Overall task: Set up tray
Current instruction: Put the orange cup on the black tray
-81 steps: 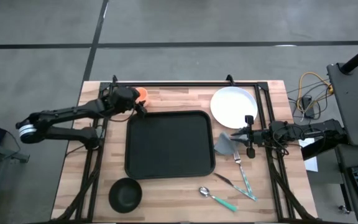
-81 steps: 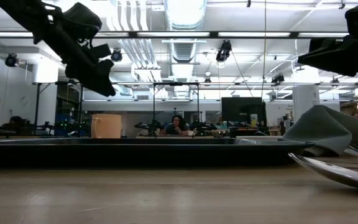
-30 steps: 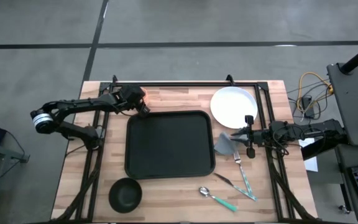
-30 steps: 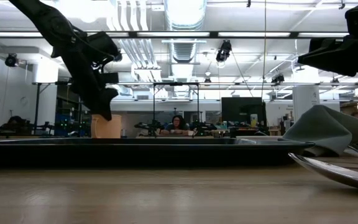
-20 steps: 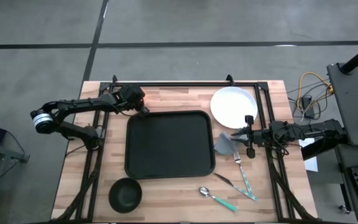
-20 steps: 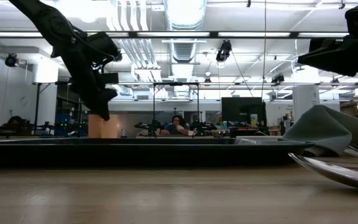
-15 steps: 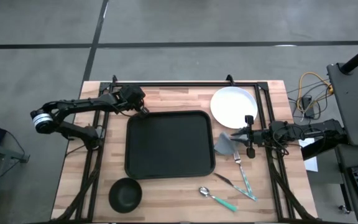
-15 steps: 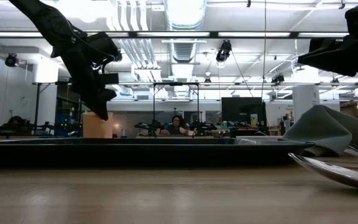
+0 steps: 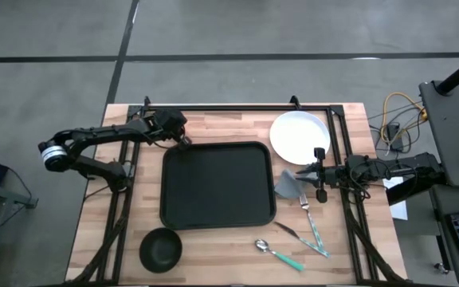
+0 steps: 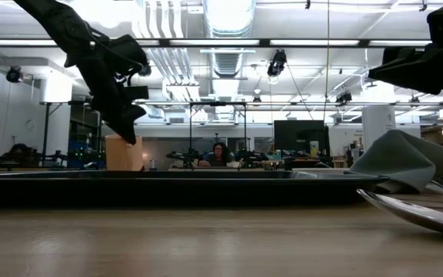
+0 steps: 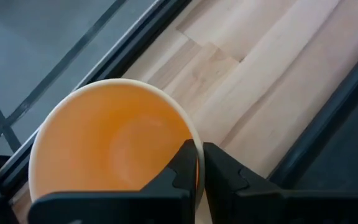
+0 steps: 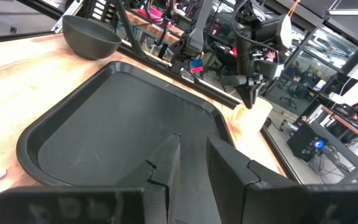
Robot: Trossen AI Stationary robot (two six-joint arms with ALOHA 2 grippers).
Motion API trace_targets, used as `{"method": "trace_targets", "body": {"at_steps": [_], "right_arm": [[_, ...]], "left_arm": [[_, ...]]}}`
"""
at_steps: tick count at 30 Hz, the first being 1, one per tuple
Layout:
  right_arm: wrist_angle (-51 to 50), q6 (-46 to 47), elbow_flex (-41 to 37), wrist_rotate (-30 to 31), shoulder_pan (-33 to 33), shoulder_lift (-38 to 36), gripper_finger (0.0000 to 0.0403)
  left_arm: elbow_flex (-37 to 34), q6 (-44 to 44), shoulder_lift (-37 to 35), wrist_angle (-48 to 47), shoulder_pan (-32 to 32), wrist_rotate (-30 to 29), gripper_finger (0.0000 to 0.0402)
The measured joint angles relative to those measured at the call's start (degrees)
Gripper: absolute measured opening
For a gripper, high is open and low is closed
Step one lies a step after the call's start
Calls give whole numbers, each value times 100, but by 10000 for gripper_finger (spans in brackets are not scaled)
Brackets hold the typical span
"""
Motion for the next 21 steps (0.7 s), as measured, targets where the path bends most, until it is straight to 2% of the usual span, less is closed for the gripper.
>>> {"method": "trace_targets", "body": {"at_steps": [9, 16, 21], "right_arm": [[0, -1, 0, 0, 0, 0, 68], [0, 0, 0, 0, 0, 0, 68], [0, 0, 0, 1, 0, 0, 68]], "left_arm": [[469, -31, -235, -781, -677, 46, 1], [581, -336, -831, -1391, -1433, 279, 0], [497, -728, -1299, -1884, -1724, 291, 0]]}}
